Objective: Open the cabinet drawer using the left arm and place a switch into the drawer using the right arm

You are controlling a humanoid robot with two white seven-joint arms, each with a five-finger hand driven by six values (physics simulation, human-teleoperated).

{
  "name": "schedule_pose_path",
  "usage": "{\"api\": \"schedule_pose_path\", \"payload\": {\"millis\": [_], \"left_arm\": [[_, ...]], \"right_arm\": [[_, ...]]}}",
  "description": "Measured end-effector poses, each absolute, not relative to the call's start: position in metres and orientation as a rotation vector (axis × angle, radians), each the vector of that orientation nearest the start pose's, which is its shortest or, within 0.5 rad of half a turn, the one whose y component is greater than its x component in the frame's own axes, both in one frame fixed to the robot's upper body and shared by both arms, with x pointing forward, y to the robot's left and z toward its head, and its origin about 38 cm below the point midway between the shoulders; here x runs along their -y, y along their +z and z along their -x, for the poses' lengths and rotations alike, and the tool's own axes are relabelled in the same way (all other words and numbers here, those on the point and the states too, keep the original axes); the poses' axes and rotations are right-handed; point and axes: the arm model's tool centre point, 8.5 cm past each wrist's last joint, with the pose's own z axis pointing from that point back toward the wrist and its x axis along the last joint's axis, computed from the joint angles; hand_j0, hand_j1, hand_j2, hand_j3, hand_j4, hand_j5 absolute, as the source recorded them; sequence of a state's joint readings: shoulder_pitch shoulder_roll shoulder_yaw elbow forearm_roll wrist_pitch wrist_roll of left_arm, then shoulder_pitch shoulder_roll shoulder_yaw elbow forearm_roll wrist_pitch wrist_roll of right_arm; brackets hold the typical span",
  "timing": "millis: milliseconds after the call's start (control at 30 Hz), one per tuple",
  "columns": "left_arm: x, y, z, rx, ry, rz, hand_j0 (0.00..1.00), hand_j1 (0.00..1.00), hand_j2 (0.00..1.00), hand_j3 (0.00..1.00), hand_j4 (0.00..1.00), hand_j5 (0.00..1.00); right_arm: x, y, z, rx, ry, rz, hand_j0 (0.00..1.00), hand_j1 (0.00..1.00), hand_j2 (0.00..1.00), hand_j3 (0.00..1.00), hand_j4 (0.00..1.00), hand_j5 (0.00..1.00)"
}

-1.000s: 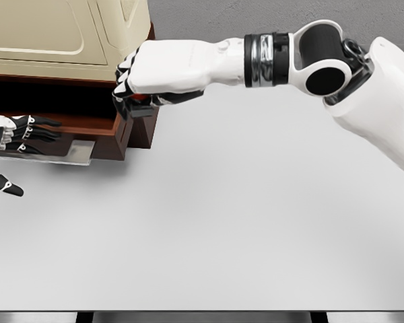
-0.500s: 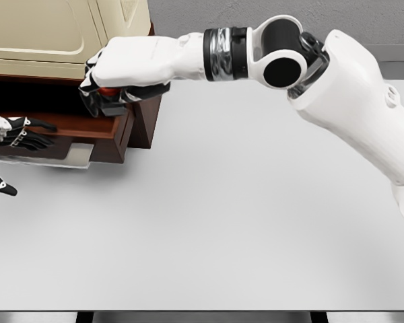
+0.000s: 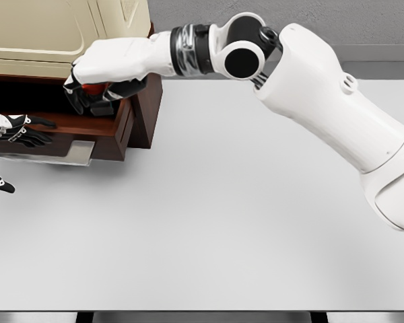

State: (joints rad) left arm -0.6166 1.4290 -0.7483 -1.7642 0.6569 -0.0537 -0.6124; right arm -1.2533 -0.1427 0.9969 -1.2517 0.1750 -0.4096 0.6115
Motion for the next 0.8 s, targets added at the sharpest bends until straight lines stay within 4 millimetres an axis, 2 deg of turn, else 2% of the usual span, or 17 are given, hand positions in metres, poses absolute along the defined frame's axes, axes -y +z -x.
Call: {"api": "schedule_pose_path", "payload": {"millis": [333,367,400,433,800], "left_arm": [[-0.404,0.304,-0.353,1.184,-1.389,0.030,1.00,1.00,1.00,1.00,1.00,1.00],[-0.403,0.305,-0.352,1.193,-1.392,0.034,1.00,1.00,1.00,1.00,1.00,1.00],[-0.403,0.306,-0.352,1.202,-1.396,0.037,1.00,1.00,1.00,1.00,1.00,1.00],[-0.402,0.307,-0.352,1.208,-1.398,0.040,1.00,1.00,1.00,1.00,1.00,1.00],[-0.400,0.315,-0.350,1.264,-1.393,0.072,1.00,1.00,1.00,1.00,1.00,1.00]], "right_arm": [[-0.050,0.358,-0.462,-2.085,-2.620,-0.006,0.48,0.48,0.48,0.48,0.48,0.48],[-0.051,0.357,-0.463,-2.086,-2.622,-0.004,0.58,0.58,0.58,0.58,0.58,0.58],[-0.051,0.357,-0.463,-2.088,-2.626,-0.003,0.84,0.84,0.84,0.84,0.84,0.84],[-0.052,0.356,-0.464,-2.089,-2.631,-0.003,1.00,1.00,1.00,1.00,1.00,1.00],[-0.052,0.353,-0.466,-2.088,-2.642,-0.005,1.00,1.00,1.00,1.00,1.00,1.00]]}}
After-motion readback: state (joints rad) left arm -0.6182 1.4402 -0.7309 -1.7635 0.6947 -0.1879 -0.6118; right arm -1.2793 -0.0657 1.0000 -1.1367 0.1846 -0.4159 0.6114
